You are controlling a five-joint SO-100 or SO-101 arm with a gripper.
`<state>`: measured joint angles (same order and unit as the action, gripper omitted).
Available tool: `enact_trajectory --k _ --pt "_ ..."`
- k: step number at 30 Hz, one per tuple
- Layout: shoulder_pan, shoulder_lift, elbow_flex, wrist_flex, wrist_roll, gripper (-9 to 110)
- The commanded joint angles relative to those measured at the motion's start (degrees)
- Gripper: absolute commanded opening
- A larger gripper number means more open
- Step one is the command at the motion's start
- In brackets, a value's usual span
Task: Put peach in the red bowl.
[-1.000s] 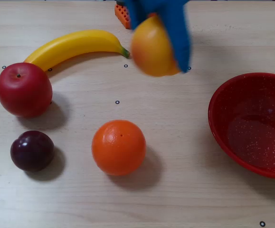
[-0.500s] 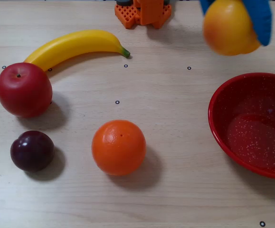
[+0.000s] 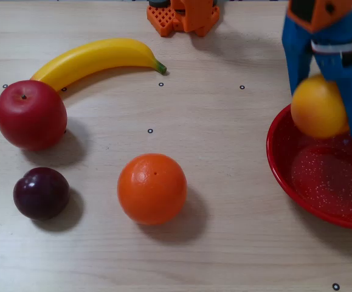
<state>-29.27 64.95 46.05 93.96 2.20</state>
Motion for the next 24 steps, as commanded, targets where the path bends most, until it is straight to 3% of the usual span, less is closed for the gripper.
enact_trajectory --k 1,13,17,24 --pt "-1.14 1.85 -4.22 -4.04 -3.52 0" --pt "-2.29 -7.38 -4.48 -15.21 -13.36 1" --pt "-2.37 -9.14 -4.31 -15.82 -14.68 21" --pt "-2.55 -10.55 -4.66 -15.38 -17.05 43"
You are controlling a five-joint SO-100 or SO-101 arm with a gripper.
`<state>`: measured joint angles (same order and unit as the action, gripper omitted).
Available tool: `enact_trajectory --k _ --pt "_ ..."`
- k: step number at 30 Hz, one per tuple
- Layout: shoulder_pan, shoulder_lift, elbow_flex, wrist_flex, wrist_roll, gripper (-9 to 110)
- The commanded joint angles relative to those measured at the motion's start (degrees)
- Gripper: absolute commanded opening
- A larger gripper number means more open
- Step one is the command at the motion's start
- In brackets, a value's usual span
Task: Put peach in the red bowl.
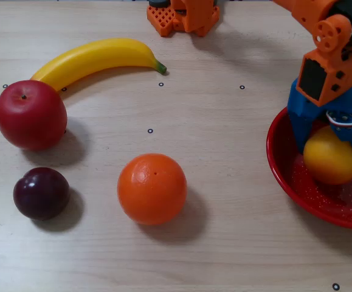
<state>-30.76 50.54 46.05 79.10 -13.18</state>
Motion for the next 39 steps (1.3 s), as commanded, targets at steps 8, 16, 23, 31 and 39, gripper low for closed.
enact_trajectory --k 8,16,23,31,39 --pt "-0.79 5.1 -4.75 -0.26 -2.64 44" --pt "0.35 13.18 -4.66 3.08 -2.99 39" --pt "2.29 23.12 -4.83 8.88 -2.99 36" --pt "4.92 33.57 -4.04 15.47 -3.08 28" --pt "7.73 45.09 2.72 16.7 -2.55 4"
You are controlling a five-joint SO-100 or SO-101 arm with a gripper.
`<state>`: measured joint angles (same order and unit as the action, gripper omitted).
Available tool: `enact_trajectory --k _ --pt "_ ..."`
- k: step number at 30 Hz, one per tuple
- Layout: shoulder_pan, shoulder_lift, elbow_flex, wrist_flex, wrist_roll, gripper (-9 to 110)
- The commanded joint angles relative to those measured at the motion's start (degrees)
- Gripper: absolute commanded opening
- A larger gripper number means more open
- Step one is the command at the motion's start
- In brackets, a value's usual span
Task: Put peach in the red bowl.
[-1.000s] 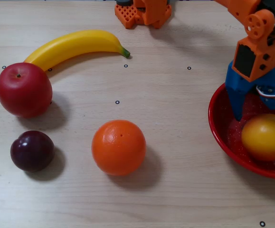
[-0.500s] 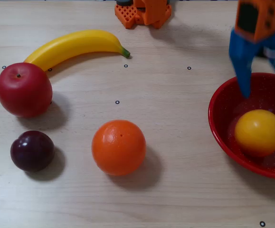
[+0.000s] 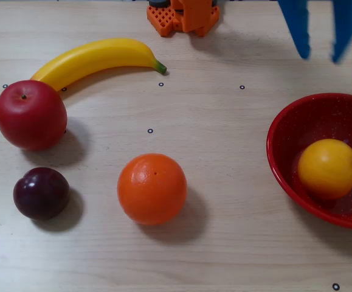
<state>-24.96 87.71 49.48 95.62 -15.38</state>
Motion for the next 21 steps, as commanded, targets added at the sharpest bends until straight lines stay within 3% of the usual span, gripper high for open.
enact_trajectory --k 1,14,21 --pt "2.46 9.58 0.97 -0.44 -0.35 0" --pt "12.13 34.8 22.24 0.18 2.37 0" --pt "19.78 55.99 44.82 -5.45 2.2 0"
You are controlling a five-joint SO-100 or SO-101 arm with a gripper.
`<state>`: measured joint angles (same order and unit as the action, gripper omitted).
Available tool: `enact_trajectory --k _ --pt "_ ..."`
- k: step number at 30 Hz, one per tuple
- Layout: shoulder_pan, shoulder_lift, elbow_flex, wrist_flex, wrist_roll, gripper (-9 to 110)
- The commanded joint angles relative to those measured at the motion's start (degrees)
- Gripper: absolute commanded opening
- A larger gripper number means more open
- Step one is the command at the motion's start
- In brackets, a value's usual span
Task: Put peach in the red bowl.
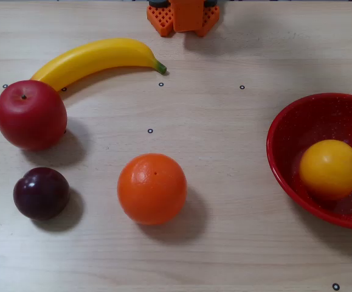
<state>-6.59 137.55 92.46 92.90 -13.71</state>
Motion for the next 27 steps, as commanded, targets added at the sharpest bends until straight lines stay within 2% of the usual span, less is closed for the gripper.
enact_trajectory --k 1,20,27 --pt "2.2 9.14 5.01 -3.25 0.53 0" --pt "8.17 45.35 38.32 -1.85 -0.88 0" --pt "8.44 53.26 48.43 -7.56 0.0 0"
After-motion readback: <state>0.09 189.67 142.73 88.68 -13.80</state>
